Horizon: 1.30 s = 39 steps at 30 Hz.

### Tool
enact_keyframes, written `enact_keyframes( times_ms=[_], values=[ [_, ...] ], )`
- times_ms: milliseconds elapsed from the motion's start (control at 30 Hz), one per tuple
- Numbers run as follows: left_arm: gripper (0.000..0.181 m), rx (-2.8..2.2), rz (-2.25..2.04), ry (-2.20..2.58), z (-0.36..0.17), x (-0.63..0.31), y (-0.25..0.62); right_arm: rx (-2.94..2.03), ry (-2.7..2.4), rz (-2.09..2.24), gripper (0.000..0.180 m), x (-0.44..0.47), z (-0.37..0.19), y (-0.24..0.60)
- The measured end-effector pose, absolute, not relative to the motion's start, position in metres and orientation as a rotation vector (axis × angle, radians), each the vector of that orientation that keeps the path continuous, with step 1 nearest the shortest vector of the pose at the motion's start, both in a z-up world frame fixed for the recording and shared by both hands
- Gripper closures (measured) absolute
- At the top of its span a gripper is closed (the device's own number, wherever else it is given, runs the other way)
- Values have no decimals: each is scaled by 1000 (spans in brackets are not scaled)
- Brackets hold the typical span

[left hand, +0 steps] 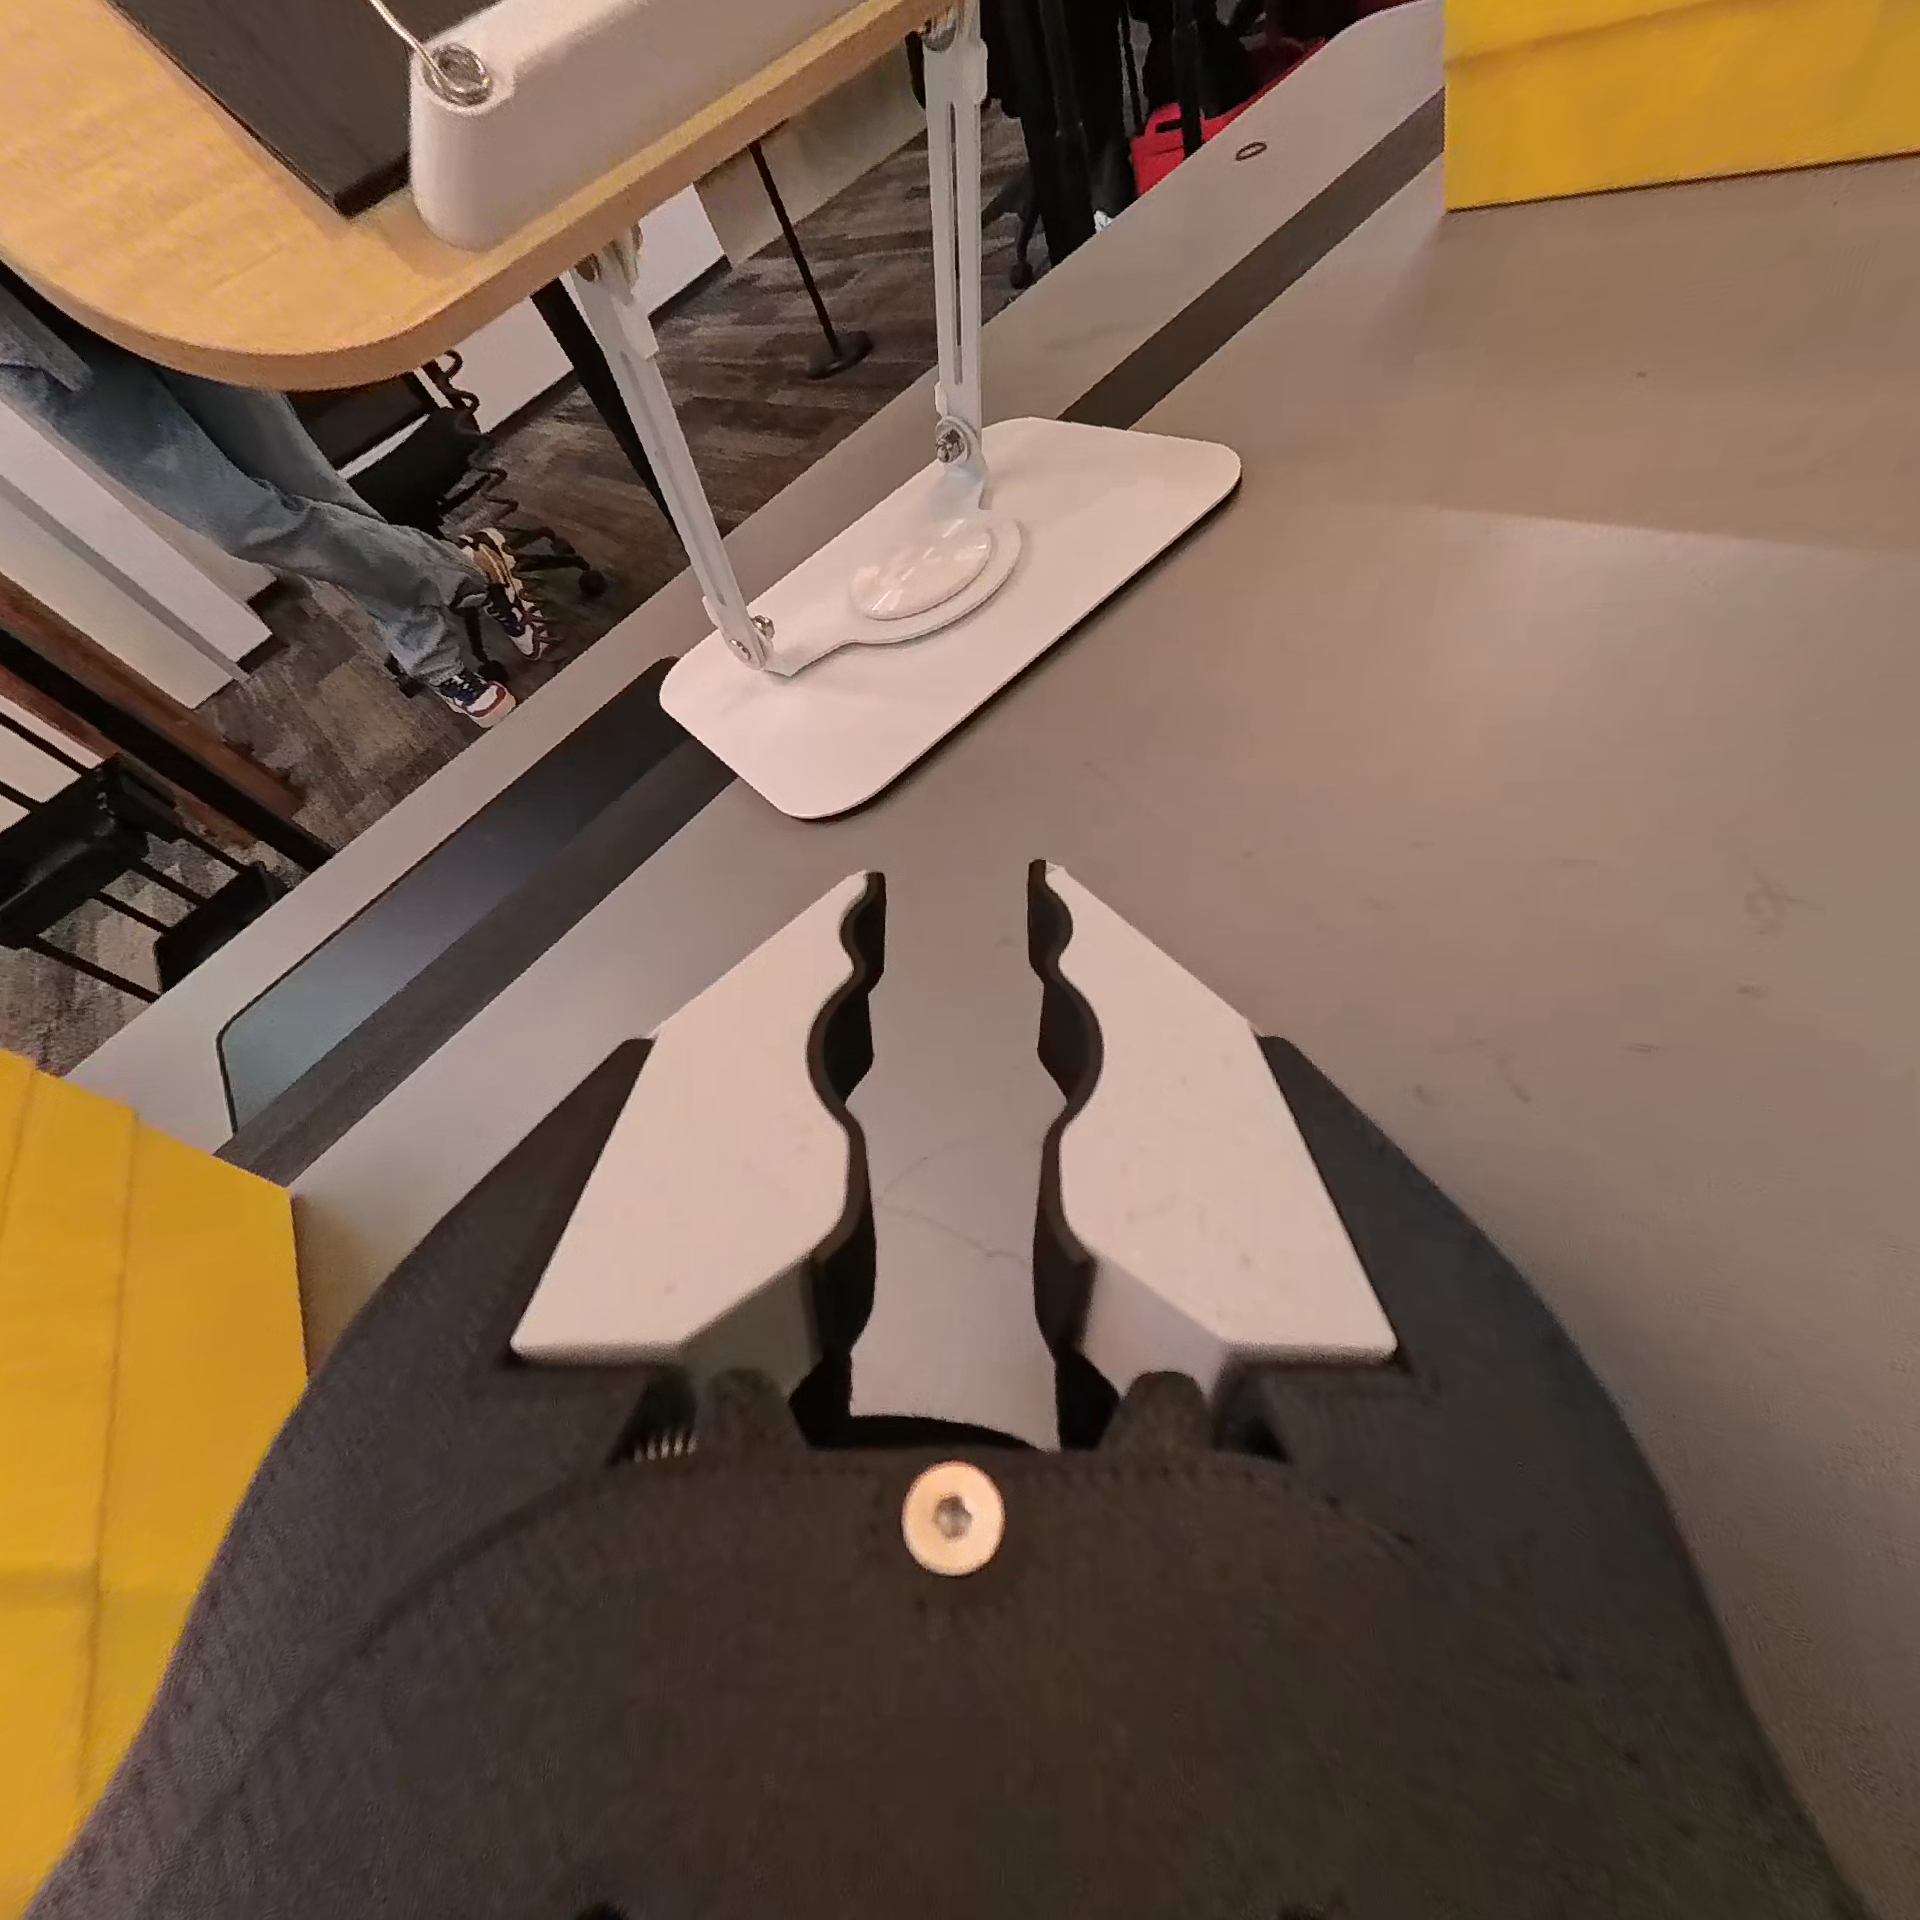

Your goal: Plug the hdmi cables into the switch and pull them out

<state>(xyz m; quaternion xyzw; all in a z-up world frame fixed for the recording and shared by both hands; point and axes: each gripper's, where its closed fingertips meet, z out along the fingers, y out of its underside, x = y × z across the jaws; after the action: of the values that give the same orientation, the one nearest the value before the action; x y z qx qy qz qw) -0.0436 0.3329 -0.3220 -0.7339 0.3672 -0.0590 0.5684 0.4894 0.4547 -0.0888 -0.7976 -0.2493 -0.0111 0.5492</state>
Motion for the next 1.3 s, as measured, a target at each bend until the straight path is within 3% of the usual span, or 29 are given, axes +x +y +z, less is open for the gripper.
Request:
enact_keyframes(
  times_ms=[633,1300],
  values=[
    [155,-1745,-139,883,-329,-42,333,-2189,-638,79,158,491,-235,471],
    [155,-1757,-143,898,-333,-41,333,-2508,-812,-70,159,514,-327,454]
  ],
)
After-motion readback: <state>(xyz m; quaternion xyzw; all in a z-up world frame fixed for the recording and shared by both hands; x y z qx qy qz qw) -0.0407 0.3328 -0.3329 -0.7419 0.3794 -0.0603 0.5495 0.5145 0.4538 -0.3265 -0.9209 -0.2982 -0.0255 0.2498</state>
